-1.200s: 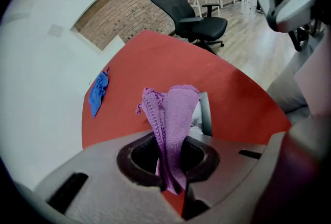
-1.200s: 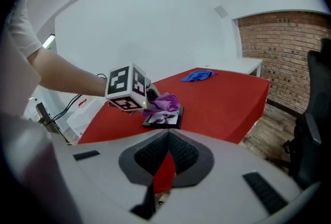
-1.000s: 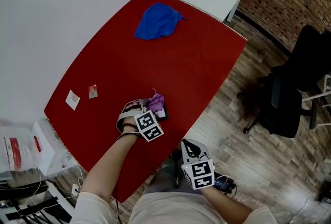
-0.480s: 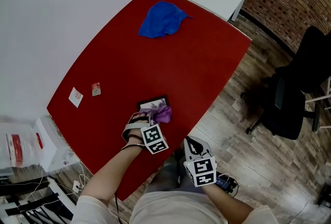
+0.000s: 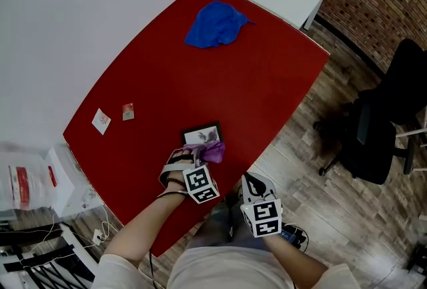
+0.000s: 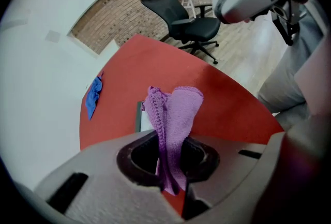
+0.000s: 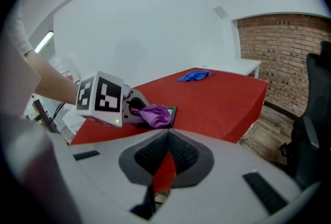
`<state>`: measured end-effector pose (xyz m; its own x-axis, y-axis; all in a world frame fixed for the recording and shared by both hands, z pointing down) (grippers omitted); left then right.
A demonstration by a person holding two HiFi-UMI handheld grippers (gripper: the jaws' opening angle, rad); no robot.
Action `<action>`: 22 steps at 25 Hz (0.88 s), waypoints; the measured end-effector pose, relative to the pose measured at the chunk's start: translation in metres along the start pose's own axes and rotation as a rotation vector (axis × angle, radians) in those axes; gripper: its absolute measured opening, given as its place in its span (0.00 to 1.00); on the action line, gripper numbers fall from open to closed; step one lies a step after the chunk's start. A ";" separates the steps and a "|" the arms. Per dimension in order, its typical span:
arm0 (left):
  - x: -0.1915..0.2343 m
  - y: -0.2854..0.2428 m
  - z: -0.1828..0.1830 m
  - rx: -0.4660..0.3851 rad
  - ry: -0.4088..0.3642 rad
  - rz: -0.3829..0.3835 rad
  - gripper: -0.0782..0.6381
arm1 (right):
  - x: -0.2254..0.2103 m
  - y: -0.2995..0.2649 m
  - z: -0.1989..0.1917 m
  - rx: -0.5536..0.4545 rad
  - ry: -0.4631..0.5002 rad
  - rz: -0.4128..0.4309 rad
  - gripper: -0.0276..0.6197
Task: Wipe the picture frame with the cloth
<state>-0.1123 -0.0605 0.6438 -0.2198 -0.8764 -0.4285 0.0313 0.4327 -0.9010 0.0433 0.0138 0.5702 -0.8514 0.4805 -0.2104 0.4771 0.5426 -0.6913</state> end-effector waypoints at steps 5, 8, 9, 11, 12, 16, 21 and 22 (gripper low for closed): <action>0.045 -0.011 0.005 -0.024 0.080 0.016 0.19 | 0.002 0.002 -0.003 0.008 0.001 0.001 0.05; 0.067 -0.025 0.006 0.025 0.077 0.045 0.19 | 0.002 0.005 -0.006 0.012 -0.005 -0.003 0.05; 0.070 -0.029 0.008 0.036 0.064 0.048 0.19 | 0.001 0.006 -0.007 0.015 -0.009 -0.006 0.05; 0.074 -0.036 0.011 0.050 0.034 0.047 0.19 | -0.001 0.007 -0.009 0.019 -0.015 -0.012 0.05; 0.073 -0.038 0.012 0.056 0.023 0.046 0.19 | -0.002 0.007 -0.009 0.020 -0.017 -0.013 0.05; 0.067 -0.046 0.014 0.068 0.009 0.037 0.19 | -0.006 0.007 -0.011 0.024 -0.021 -0.019 0.05; 0.048 -0.038 0.017 0.061 -0.021 0.016 0.19 | -0.009 0.005 -0.013 0.031 -0.023 -0.020 0.05; 0.041 -0.035 0.018 0.057 -0.034 0.011 0.19 | -0.008 0.005 -0.013 0.032 -0.021 -0.017 0.05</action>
<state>-0.1048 -0.1157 0.6563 -0.1859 -0.8790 -0.4391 0.0891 0.4300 -0.8984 0.0553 0.0214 0.5778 -0.8639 0.4567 -0.2125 0.4556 0.5285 -0.7164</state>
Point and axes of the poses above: the fingertips, and each gripper's own axes: y backward along the fingers, x to its left, z out of its top, the point moved 5 cm from there along y, backward along the fingers, and after that the axes turned 6 degrees about x, right-handed, at the moved point
